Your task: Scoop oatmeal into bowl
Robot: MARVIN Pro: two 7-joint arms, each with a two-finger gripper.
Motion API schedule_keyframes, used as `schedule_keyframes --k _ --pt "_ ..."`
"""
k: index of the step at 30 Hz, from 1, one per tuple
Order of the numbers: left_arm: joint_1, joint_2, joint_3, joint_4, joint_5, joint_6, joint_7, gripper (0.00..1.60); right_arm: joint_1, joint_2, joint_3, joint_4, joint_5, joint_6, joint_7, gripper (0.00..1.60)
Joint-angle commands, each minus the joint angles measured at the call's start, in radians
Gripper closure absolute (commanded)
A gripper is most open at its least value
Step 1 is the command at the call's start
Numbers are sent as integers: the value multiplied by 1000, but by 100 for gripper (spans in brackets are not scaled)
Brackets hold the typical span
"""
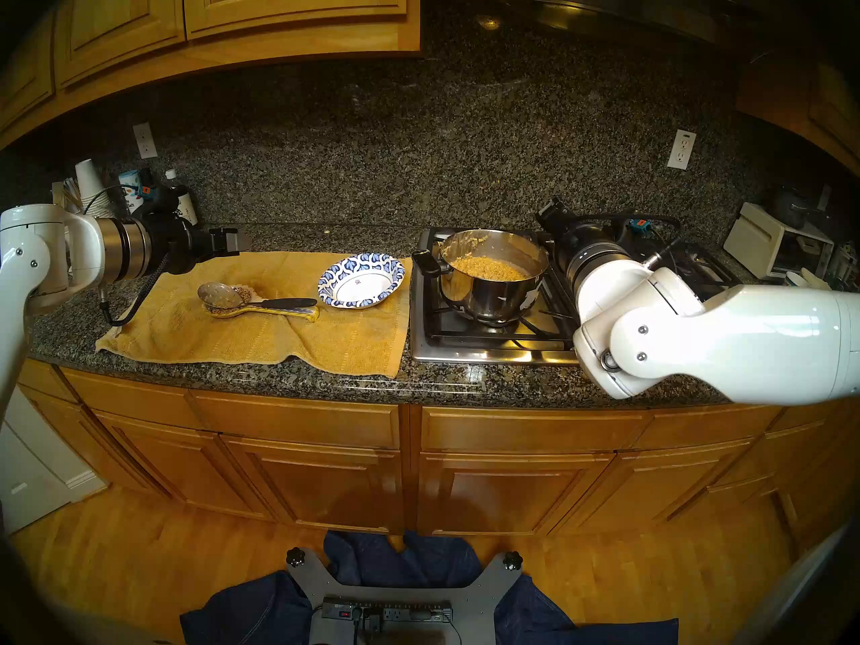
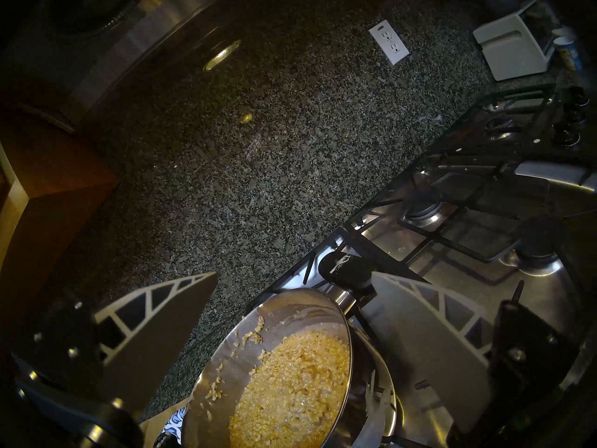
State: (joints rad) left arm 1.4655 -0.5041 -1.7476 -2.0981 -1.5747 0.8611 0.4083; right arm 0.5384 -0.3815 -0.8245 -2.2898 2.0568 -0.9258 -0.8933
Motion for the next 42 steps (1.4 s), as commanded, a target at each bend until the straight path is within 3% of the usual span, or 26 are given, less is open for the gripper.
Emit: schedule_keyframes --k 1,39,42 --pt "-23 4 -22 -2 -2 -8 0 0 25 -1 20 0 -13 -4 6 0" --pt "-22 5 -22 -2 -2 -9 -1 0 29 -3 15 0 -9 -6 9 0" --pt "-25 42 -30 -26 28 7 -39 0 29 -4 15 1 -8 -7 9 0"
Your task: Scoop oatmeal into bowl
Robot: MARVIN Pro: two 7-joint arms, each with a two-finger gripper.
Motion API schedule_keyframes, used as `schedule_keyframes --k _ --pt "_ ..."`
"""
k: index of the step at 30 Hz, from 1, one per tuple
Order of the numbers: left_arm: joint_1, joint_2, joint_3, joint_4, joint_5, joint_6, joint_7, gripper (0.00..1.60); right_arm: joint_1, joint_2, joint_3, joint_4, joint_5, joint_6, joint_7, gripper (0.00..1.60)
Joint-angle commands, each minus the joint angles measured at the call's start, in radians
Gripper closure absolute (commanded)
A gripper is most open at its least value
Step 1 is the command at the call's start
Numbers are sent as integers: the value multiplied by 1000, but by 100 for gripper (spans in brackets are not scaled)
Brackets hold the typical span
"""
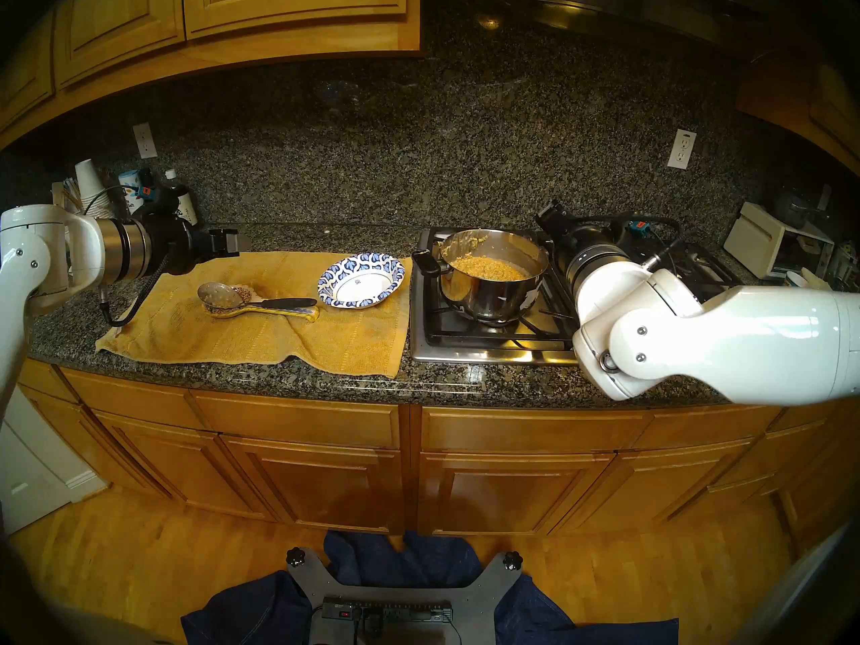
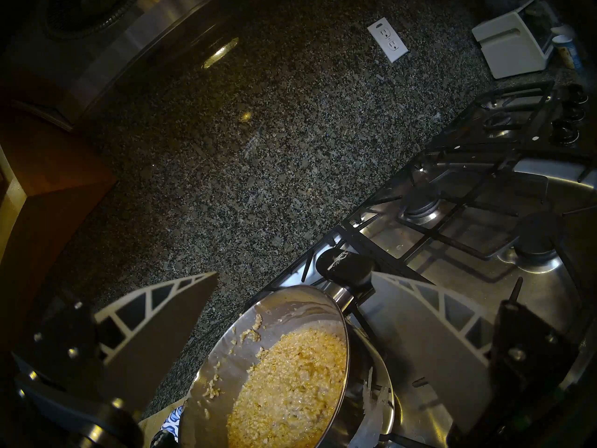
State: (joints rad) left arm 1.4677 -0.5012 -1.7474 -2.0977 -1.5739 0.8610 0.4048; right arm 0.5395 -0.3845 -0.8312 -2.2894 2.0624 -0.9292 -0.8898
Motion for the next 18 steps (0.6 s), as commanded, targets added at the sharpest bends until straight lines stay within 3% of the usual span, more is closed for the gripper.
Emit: schedule_keyframes --k 1,11,18 --pt "-29 47 -34 -42 28 14 -37 0 28 -1 22 0 -13 -3 6 0" --pt "25 98 -56 -165 105 65 -69 0 29 -1 21 0 -12 -4 7 0" --pt "85 166 -13 -193 288 66 -72 0 29 -1 21 1 -11 -4 8 0"
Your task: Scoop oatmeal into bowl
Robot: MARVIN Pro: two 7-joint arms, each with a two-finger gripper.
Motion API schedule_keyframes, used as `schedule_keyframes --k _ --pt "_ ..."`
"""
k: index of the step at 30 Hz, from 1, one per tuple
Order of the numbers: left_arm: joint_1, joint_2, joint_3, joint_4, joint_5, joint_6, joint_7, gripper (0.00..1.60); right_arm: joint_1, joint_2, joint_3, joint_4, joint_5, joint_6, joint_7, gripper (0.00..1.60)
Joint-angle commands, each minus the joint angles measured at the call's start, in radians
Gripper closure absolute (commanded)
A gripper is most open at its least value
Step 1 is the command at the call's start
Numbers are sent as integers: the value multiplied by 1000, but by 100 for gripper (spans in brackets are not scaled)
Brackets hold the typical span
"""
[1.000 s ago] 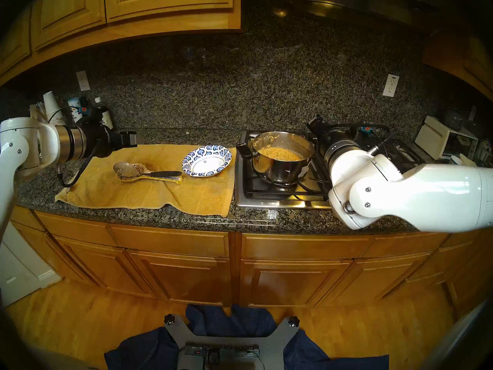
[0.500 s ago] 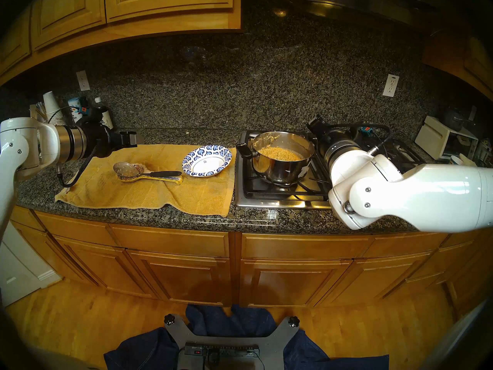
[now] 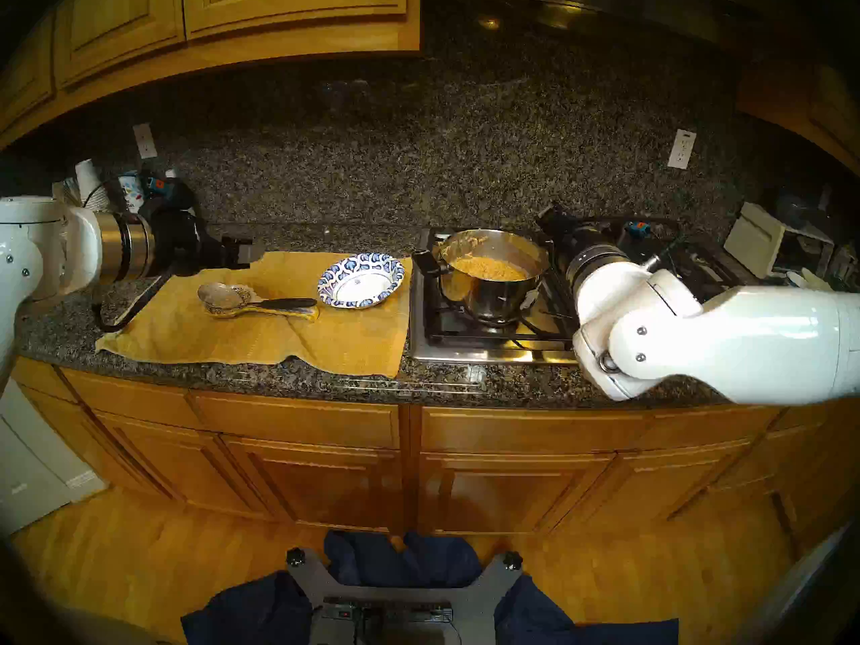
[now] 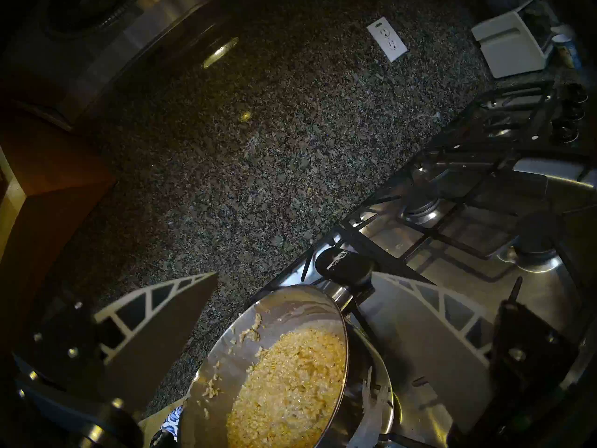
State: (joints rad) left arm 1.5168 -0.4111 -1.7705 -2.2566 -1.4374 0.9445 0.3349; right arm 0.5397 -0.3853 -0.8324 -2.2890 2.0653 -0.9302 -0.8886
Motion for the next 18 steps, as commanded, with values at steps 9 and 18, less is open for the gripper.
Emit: schedule_keyframes --k 9,18 --pt "137 137 52 -40 342 -78 -89 0 28 -1 21 0 -13 -4 7 0" --pt "211 183 93 -27 527 -232 -210 0 29 -1 21 0 -12 -4 7 0"
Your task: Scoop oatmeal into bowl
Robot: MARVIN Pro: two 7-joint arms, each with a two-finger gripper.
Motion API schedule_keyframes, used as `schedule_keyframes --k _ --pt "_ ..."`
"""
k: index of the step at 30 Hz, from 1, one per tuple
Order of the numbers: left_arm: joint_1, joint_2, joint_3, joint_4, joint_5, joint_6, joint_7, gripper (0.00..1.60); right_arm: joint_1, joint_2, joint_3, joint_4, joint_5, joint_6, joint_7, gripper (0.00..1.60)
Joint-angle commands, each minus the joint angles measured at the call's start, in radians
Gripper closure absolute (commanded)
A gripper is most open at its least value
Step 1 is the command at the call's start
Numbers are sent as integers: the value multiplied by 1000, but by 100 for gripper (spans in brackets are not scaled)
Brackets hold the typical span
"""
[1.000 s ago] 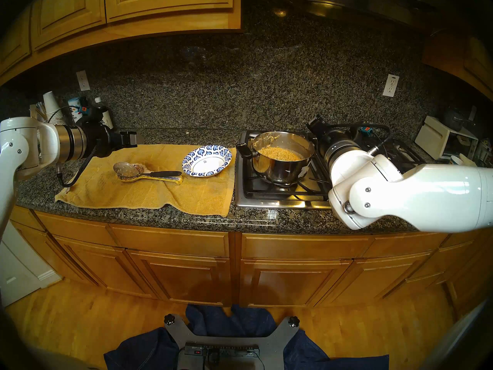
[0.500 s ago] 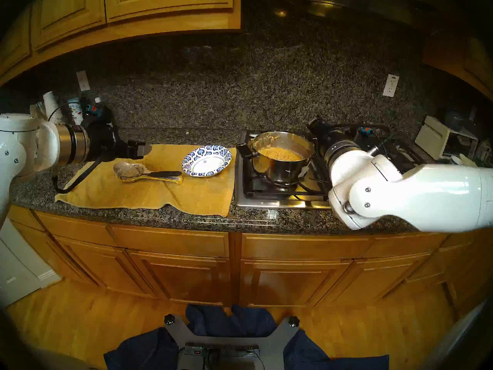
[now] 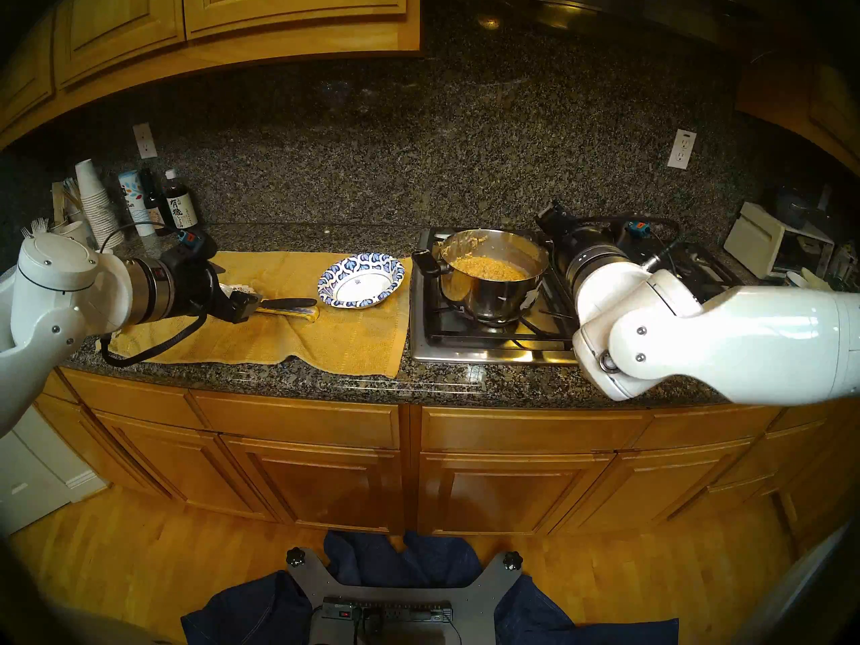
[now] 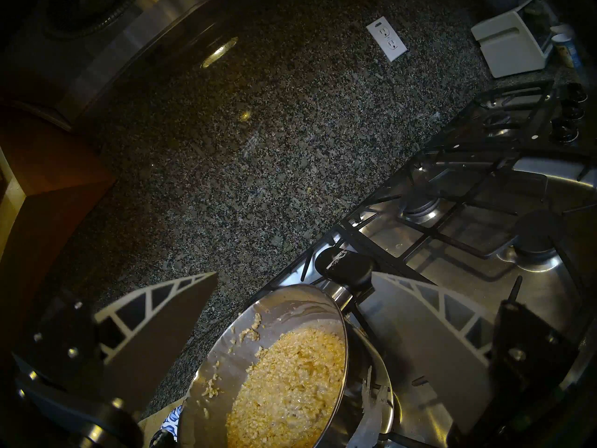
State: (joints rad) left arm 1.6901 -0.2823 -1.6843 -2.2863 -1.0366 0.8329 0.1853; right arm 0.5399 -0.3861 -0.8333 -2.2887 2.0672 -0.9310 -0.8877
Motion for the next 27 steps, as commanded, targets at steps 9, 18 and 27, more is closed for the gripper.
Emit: schedule_keyframes --k 9,18,27 --pt "22 85 124 25 345 -224 -102 0 29 -1 21 0 -14 -3 7 0" --pt "-31 72 254 61 546 -350 -86 0 29 -1 21 0 -12 -4 7 0" --pt "-117 16 357 90 707 -408 -114 0 29 -2 21 1 -10 -4 8 0"
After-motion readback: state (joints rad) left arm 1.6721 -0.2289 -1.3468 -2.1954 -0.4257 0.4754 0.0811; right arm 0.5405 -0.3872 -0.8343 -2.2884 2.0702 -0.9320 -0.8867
